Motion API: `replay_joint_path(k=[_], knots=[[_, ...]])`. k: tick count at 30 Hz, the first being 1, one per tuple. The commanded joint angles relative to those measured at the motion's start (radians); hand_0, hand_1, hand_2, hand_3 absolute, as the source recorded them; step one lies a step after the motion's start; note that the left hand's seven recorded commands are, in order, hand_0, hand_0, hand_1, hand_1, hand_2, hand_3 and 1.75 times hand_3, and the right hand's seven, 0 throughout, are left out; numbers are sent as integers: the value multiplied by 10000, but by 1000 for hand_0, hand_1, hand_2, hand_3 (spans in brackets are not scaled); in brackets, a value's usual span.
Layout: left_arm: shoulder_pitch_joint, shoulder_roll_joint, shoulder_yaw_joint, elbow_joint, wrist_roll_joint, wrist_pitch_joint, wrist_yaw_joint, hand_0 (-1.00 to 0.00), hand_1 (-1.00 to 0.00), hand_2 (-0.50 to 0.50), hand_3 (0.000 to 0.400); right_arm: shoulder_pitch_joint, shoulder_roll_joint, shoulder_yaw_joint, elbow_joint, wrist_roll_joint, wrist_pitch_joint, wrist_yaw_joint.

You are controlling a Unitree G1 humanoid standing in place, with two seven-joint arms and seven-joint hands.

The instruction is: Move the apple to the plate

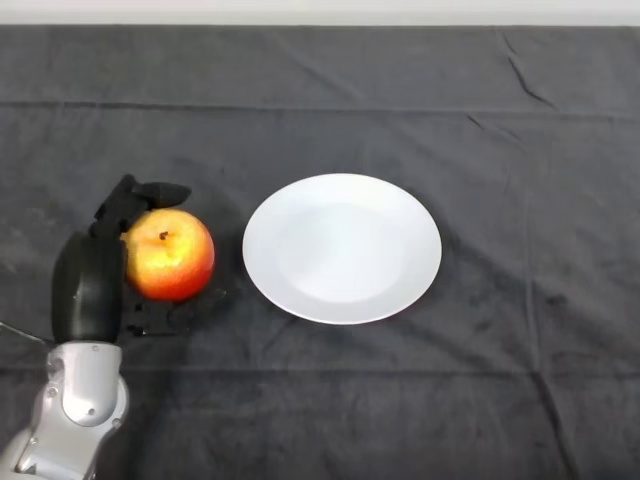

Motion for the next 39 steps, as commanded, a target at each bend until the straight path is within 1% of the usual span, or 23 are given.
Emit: replay_joint_path(k=[1,8,16,28,39], knots=[[-560,-9,-342,-316,222,134,207,-1000,-1000,0,400,40,-19,-35,54,40,21,-90],[-1313,-336,-925,175,305,417,379,-1000,-1000,0,400,44,-16,-34,41,43,22,-98],[-2196,-718,-1624,1185,196,450,548,-1000,-1000,0,400,44,-19,-35,44,47,26,-100],[-3221,-1236,-2704,2649,-246,301,779,-1000,-1000,0,400,34,-33,-38,73,53,33,-87],[-3831,-1524,-3656,3520,-817,127,942,-1000,-1000,0,400,20,-50,-42,112,55,37,-67]])
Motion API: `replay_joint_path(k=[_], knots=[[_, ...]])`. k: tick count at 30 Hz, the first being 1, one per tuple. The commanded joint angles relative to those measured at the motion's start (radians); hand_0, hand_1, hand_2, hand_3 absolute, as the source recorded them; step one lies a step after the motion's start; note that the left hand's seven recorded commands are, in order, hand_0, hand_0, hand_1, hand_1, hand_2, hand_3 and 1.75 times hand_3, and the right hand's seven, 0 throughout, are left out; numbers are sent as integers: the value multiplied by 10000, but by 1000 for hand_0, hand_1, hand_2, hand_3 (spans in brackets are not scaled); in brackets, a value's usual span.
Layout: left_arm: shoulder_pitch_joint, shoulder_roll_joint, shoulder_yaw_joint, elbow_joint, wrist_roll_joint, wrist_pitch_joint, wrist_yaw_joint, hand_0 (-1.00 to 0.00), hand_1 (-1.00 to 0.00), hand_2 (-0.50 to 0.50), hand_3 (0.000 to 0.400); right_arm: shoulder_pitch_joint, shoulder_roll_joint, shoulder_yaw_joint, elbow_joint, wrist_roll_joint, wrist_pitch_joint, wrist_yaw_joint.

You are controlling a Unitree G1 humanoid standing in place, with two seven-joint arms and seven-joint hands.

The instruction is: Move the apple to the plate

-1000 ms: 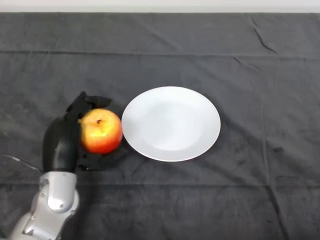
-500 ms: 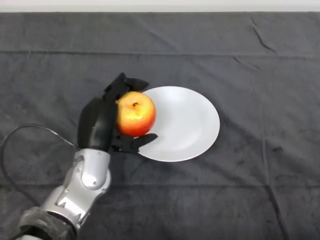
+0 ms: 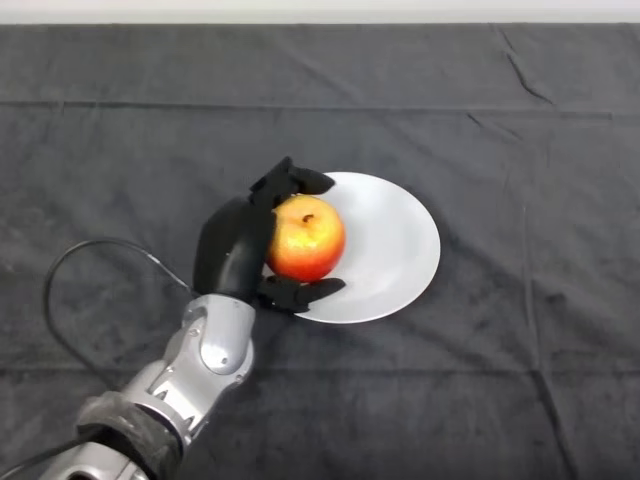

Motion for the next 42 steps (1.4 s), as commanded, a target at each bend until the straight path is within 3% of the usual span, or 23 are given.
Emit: replay_joint_path(k=[1,10,11,12,13,14,17,18,29,42], knots=[[-774,3,-182,378,-243,-203,206,-1000,-1000,0,400,29,-48,-25,118,50,37,-104],[-1036,-40,-800,858,-541,-376,328,-1000,-1000,0,400,17,-61,-27,151,50,38,-86],[-1056,-35,-856,902,-564,-394,338,-1000,-925,-37,400,16,-63,-28,155,50,38,-84],[-1077,-28,-906,943,-588,-410,344,-1000,-655,-173,400,14,-64,-28,158,50,38,-82],[-1095,-19,-943,977,-608,-423,347,-941,-282,-329,376,13,-65,-28,161,50,38,-80],[-1116,-6,-981,1015,-630,-439,348,-804,-20,-392,322,12,-67,-28,165,49,38,-78],[-1172,39,-1058,1119,-690,-483,352,-149,0,-75,60,8,-70,-28,175,49,37,-72],[-1186,54,-1071,1142,-706,-491,354,0,0,0,0,7,-72,-28,178,48,37,-70],[-1184,611,-756,878,-952,-572,191,0,0,0,0,-2,-80,-29,204,44,34,-54],[-301,2368,788,-884,-1577,-800,-341,0,0,0,0,0,-74,-26,198,39,27,-54]])
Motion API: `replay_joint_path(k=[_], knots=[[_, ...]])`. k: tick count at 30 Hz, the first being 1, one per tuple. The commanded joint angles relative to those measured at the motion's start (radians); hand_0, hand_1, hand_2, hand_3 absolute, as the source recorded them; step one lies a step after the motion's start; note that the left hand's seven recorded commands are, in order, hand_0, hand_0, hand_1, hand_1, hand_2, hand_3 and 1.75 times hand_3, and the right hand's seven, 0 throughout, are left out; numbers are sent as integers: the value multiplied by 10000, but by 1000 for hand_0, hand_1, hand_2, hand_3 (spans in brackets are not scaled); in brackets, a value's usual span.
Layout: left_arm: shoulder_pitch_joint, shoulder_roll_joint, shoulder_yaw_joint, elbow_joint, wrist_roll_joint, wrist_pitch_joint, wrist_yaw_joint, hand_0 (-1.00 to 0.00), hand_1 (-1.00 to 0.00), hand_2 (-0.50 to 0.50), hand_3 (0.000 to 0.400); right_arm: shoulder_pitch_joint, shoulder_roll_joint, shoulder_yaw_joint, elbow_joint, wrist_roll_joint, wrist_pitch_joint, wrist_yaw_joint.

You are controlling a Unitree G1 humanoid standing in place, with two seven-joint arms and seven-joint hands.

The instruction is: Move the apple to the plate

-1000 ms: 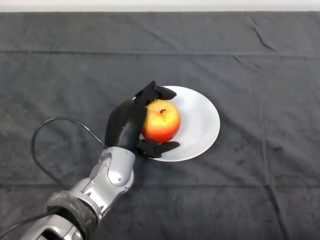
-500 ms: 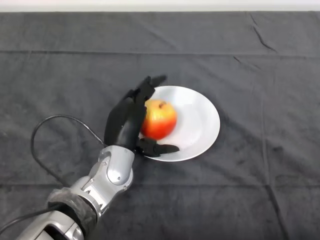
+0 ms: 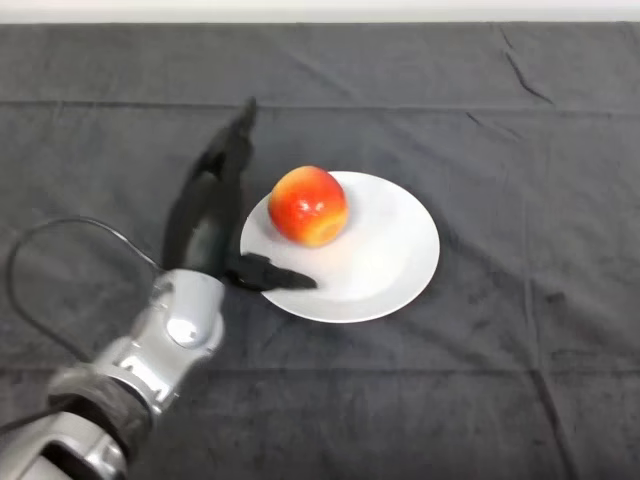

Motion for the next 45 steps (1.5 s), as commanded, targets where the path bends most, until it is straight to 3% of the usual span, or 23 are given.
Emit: replay_joint_path(k=[1,11,20,33,45], knots=[[320,671,447,-614,-184,-226,-136,0,0,0,0,6,-73,-25,196,39,26,-90],[1697,2483,2417,-2409,-1435,-237,-896,0,0,0,0,17,-58,-22,163,35,21,-105],[3535,4017,4878,-3526,-3113,-443,-1513,0,0,0,0,31,-44,-18,127,34,18,-124],[5769,5018,8187,-3234,-4740,-940,-1999,0,0,0,0,38,-39,-17,106,36,20,-137],[6740,5493,10716,-2218,-5789,-980,-2379,0,0,0,0,30,-51,-22,130,40,27,-127]])
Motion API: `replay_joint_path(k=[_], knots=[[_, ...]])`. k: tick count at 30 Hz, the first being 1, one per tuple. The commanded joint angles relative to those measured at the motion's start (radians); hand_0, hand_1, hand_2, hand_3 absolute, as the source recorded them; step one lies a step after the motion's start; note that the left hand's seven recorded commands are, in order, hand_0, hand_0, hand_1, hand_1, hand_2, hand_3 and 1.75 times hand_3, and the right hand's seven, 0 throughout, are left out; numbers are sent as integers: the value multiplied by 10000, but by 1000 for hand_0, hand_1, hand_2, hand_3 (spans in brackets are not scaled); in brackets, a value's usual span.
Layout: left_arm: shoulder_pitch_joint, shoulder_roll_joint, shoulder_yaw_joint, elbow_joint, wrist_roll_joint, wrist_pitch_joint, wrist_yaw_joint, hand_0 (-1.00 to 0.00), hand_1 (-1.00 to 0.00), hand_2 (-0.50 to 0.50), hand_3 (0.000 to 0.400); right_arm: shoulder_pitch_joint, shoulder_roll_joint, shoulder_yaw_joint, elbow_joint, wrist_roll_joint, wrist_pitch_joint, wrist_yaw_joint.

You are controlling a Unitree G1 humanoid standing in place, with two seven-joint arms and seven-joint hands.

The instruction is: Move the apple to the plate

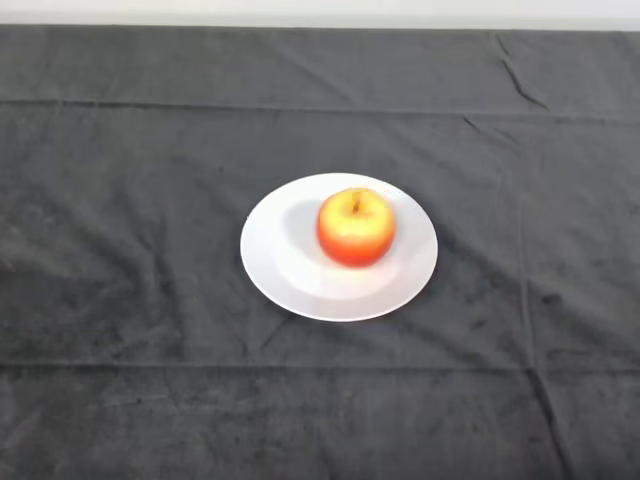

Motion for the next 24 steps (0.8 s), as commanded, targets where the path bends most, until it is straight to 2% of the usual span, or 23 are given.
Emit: replay_joint_path(k=[1,7,15,24], knots=[[341,839,476,340,-138,-262,-40,0,0,0,0,12,-57,-37,132,51,27,-36],[537,840,1223,543,-282,-171,79,0,0,0,0,5,-65,-39,151,53,29,-26],[183,638,1352,431,99,63,622,0,0,0,0,-1,-72,-42,170,53,31,-16],[132,513,1569,241,285,225,594,0,0,0,0,-5,-75,-42,180,52,30,-9]])
